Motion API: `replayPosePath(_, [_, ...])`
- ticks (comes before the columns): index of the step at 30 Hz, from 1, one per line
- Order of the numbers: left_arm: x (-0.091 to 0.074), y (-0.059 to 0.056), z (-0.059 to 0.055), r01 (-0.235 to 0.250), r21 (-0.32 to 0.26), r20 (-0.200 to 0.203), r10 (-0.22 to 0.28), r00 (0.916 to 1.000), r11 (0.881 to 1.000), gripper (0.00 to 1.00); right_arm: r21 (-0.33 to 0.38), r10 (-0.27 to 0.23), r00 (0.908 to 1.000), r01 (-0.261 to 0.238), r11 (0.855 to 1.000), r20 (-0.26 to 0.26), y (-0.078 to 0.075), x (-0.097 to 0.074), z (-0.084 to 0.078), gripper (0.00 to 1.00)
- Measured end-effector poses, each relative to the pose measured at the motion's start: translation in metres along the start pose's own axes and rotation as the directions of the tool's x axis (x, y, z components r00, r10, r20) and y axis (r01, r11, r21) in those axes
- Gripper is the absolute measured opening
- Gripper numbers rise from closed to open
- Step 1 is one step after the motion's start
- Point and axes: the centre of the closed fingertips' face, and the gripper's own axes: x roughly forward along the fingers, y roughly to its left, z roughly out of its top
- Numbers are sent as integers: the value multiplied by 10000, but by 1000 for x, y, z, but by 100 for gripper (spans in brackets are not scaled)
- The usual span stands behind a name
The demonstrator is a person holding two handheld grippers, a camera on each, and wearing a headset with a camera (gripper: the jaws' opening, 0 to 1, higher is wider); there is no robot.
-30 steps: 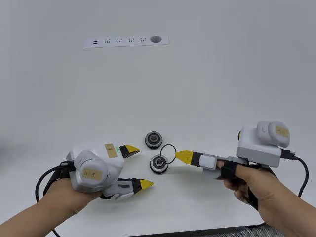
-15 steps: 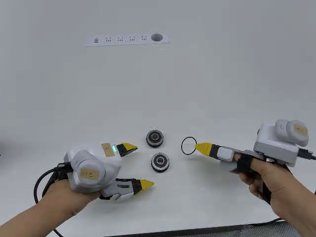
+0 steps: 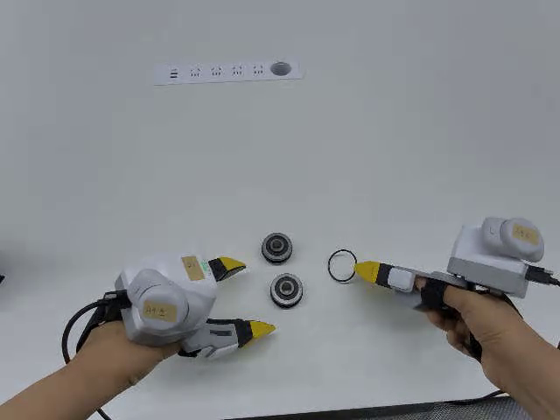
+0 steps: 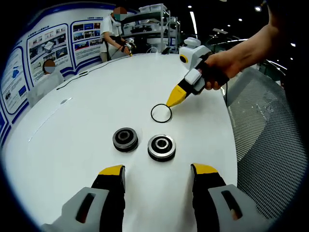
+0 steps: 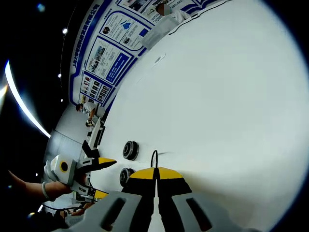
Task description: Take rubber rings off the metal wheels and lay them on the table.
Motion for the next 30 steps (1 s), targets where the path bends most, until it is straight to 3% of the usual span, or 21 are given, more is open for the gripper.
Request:
replayPosePath(10, [0,0,0,51,36,23,-51,10000,10000,55,-1446,-293,9993,254,9892,-245,0,0,-2,12])
replayPosePath(17, [1,0,1,38,36,39,-38,10000,10000,54,-2619,-582,9968,421,9642,-540,-1,1,-3,23])
replayPosePath(18, [1,0,0,45,42,14,-45,10000,10000,54,-2918,-644,9964,458,9554,-546,-1,1,-4,25])
replayPosePath(23, [0,0,1,30,61,39,-30,10000,10000,54,-3357,-815,9955,609,9400,-475,0,1,-3,32])
replayPosePath(30, [0,1,3,24,25,99,-25,9999,10000,52,-3238,-258,9980,59,9461,-571,16,4,-5,33])
